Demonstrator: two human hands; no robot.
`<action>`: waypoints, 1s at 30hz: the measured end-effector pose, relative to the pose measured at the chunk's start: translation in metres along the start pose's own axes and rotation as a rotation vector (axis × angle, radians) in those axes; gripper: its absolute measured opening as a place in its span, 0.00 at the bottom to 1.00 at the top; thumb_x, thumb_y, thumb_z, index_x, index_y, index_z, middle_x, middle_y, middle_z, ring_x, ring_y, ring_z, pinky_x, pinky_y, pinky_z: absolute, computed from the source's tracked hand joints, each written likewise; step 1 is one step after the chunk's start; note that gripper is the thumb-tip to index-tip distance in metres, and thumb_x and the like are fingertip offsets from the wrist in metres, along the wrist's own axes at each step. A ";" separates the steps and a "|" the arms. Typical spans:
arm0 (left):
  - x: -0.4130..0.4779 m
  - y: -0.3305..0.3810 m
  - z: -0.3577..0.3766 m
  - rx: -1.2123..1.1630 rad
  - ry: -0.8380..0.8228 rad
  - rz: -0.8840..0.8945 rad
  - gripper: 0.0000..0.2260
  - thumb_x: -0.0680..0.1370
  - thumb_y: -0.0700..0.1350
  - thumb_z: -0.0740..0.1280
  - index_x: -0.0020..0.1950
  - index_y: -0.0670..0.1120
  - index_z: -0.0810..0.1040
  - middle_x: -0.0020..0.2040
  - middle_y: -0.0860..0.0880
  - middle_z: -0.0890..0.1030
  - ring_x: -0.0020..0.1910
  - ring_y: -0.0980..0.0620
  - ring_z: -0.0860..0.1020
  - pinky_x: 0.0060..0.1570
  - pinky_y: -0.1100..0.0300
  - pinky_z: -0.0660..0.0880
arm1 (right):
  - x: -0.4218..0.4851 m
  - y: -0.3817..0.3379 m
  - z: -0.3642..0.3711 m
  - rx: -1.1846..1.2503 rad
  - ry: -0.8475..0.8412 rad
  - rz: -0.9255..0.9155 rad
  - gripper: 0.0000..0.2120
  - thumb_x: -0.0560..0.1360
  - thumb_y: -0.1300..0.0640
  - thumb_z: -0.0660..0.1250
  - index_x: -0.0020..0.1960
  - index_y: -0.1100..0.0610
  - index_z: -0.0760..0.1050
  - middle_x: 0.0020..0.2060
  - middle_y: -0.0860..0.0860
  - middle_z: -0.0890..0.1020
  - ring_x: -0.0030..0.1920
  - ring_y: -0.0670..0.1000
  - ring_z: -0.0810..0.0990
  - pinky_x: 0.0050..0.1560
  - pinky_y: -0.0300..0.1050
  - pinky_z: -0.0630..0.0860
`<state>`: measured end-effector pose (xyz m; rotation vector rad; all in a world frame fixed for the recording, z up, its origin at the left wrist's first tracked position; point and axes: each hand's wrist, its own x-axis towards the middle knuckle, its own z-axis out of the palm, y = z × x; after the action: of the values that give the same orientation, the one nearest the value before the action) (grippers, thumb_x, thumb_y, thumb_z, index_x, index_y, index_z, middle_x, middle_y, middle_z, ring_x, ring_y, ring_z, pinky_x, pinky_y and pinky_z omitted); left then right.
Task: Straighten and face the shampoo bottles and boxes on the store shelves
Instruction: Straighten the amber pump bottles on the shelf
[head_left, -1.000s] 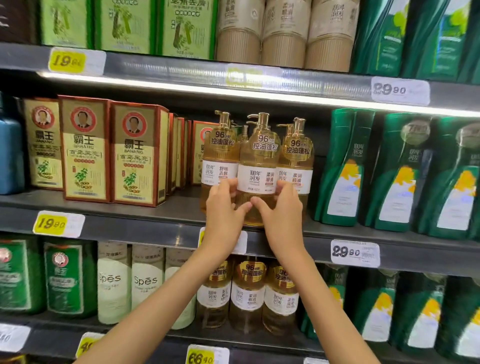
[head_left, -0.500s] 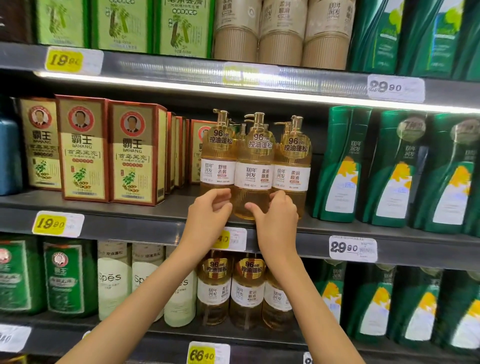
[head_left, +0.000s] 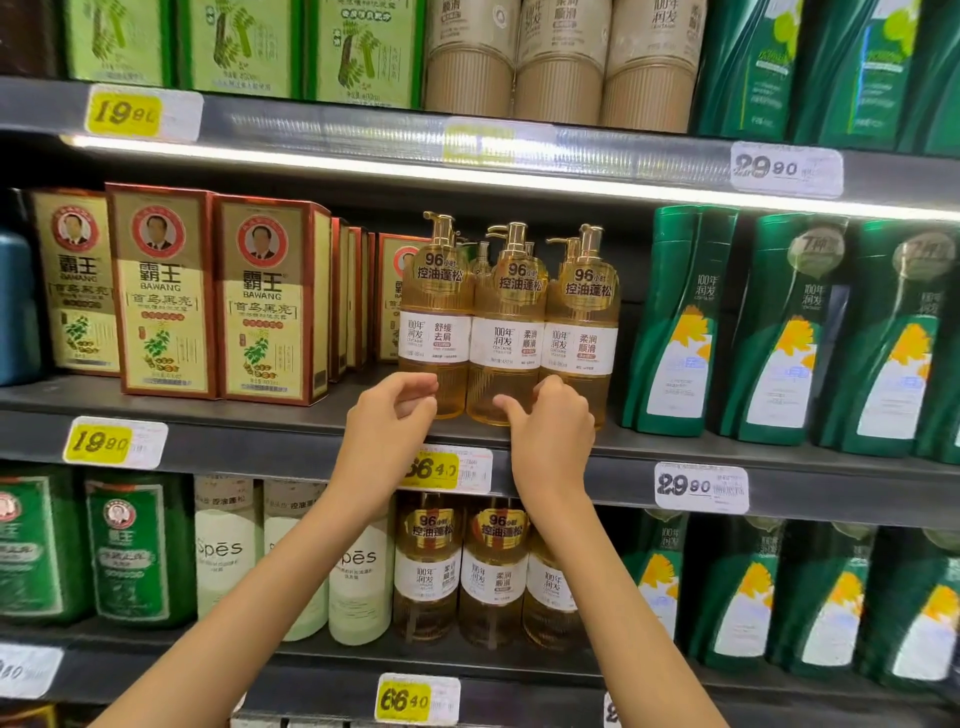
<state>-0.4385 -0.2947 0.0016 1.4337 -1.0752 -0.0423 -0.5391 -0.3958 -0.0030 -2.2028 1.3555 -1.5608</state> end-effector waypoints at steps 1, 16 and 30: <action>0.000 0.001 0.000 0.000 -0.005 -0.001 0.12 0.78 0.39 0.63 0.60 0.46 0.76 0.54 0.53 0.79 0.53 0.59 0.76 0.54 0.65 0.69 | -0.001 0.001 -0.001 0.013 0.003 -0.013 0.18 0.75 0.48 0.68 0.56 0.61 0.74 0.49 0.54 0.80 0.51 0.52 0.79 0.42 0.37 0.65; -0.016 0.007 0.001 -0.076 -0.069 0.015 0.10 0.78 0.39 0.63 0.58 0.46 0.78 0.53 0.53 0.81 0.51 0.65 0.76 0.46 0.76 0.70 | 0.069 0.030 -0.033 0.409 -0.133 0.093 0.34 0.73 0.47 0.70 0.70 0.63 0.60 0.63 0.57 0.73 0.61 0.52 0.74 0.58 0.45 0.73; -0.044 0.025 -0.013 -0.135 -0.072 0.073 0.11 0.78 0.40 0.63 0.59 0.48 0.77 0.53 0.56 0.81 0.53 0.66 0.77 0.52 0.74 0.72 | 0.034 0.018 -0.051 0.553 -0.022 0.062 0.21 0.74 0.49 0.68 0.61 0.61 0.70 0.57 0.55 0.74 0.56 0.50 0.75 0.48 0.31 0.70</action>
<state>-0.4689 -0.2527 -0.0001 1.2788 -1.1611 -0.1129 -0.5886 -0.4110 0.0345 -1.8126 0.8367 -1.6339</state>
